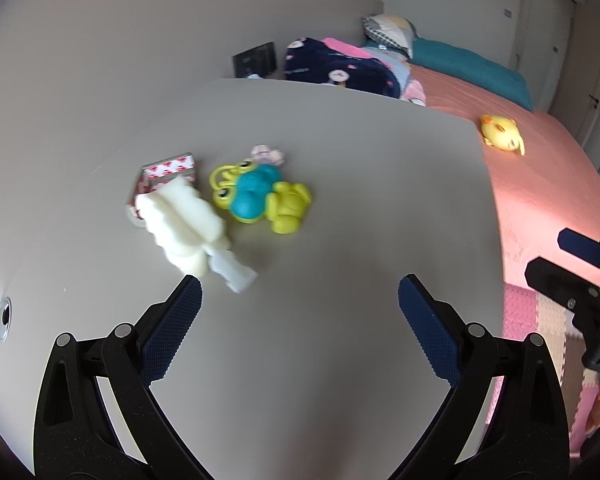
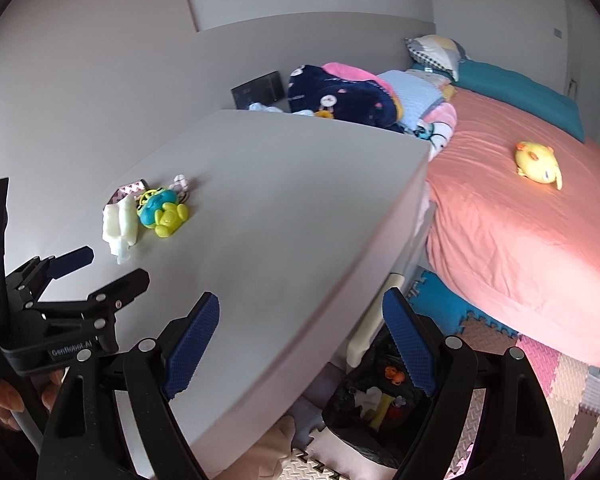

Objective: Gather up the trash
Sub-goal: 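Move both open grippers back over the desk toward the white foam and frog toy, then grasp the white foam piece with the left gripper while the right gripper grasps the frog toy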

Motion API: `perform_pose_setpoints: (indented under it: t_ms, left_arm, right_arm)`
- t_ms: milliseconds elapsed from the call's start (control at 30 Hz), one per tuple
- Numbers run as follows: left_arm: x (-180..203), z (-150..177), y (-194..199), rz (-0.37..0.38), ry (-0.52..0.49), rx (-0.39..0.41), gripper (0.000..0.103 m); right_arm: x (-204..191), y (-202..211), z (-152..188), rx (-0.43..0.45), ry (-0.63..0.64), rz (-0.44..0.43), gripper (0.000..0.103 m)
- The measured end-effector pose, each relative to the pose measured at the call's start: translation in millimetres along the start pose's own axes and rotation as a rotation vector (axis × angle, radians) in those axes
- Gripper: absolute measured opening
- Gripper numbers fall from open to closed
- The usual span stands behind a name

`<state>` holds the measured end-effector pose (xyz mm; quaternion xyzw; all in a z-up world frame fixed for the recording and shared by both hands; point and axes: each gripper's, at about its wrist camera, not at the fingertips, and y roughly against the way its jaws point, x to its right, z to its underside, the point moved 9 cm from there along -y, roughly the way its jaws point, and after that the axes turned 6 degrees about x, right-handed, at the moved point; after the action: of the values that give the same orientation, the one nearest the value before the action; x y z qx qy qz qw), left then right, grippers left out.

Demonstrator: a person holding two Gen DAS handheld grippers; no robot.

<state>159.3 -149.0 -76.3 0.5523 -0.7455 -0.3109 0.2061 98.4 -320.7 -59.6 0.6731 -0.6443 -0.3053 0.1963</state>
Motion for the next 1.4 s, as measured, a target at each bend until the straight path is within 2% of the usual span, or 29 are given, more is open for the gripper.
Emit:
perform_pose_setpoints:
  t_ms: [67,233,433,567,933,1233,1400]
  left_arm:
    - [-9.8,-1.1,-3.1,-0.014,0.017,-0.001,0.095]
    - [-32.9,-3.3,-12.9,-0.012,0.091,-0.021,0.082]
    - [-58.7,-4.2,-24.0,-0.029,0.151,-0.039,0.079]
    - [-67.6,-5.7,-31.4,-0.039,0.160,-0.046,0.076]
    - [-85.6,-8.3,-48.8,-0.023,0.198,-0.077,0.056]
    - [-98.1,-8.5,-41.3,-0.024,0.131,-0.063,0.036]
    - [-114.5,-9.1,-36.9,-0.015,0.154,-0.065,0.032]
  right_arm:
    - [-6.1,-5.5,-2.8,-0.004,0.009,-0.007,0.084]
    - [-20.0,-22.0,-11.2,-0.015,0.029,-0.026,0.084]
    - [-37.3,-39.7,-19.7,-0.025,0.054,-0.051,0.084]
    - [-47.5,-51.4,-24.8,-0.037,0.054,-0.074,0.084]
    - [-76.1,-75.8,-36.5,-0.050,0.097,-0.109,0.084]
    - [-111.3,-100.6,-38.5,-0.081,0.149,-0.155,0.084]
    - [-135.3,-115.9,-41.1,-0.101,0.205,-0.169,0.084]
